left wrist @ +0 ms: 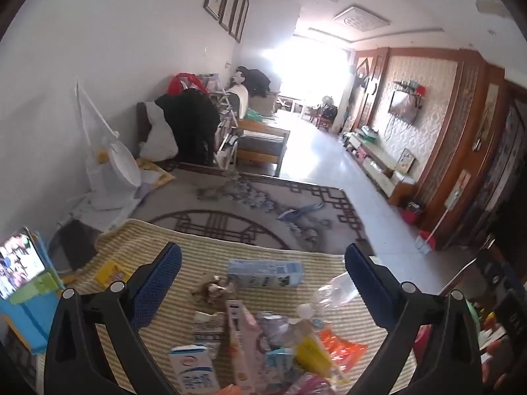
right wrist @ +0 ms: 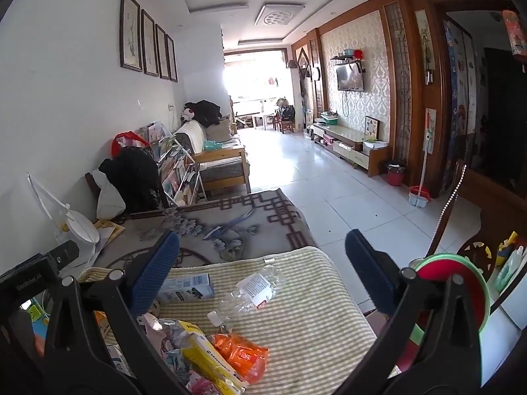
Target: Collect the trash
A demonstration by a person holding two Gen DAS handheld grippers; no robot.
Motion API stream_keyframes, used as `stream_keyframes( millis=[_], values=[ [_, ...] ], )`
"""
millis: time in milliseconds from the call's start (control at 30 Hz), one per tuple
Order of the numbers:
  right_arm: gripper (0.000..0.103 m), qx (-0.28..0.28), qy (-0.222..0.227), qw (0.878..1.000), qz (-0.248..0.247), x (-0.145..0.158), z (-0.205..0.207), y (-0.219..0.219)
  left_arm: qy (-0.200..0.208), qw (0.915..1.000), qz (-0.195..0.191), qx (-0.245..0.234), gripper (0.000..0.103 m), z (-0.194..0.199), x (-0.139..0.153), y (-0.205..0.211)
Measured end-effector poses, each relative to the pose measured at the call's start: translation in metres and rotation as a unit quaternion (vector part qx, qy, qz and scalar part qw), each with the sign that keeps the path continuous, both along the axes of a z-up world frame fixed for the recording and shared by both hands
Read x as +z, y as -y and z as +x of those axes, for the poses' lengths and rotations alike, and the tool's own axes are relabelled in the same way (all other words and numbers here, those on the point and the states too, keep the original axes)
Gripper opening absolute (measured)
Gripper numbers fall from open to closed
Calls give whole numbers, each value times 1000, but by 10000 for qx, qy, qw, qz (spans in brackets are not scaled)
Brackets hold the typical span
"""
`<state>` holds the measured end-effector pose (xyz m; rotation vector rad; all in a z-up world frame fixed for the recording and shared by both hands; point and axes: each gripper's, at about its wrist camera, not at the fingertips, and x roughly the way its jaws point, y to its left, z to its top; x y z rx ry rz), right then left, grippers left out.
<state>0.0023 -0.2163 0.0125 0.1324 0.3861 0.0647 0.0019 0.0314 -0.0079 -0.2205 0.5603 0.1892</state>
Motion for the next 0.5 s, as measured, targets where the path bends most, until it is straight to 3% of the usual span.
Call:
stream_keyframes(
  millis=[500],
  values=[
    [100,77,-12,9999,-91,0,1,-6,-67,10000,29,-55,95,-2,-4,-3]
  ],
)
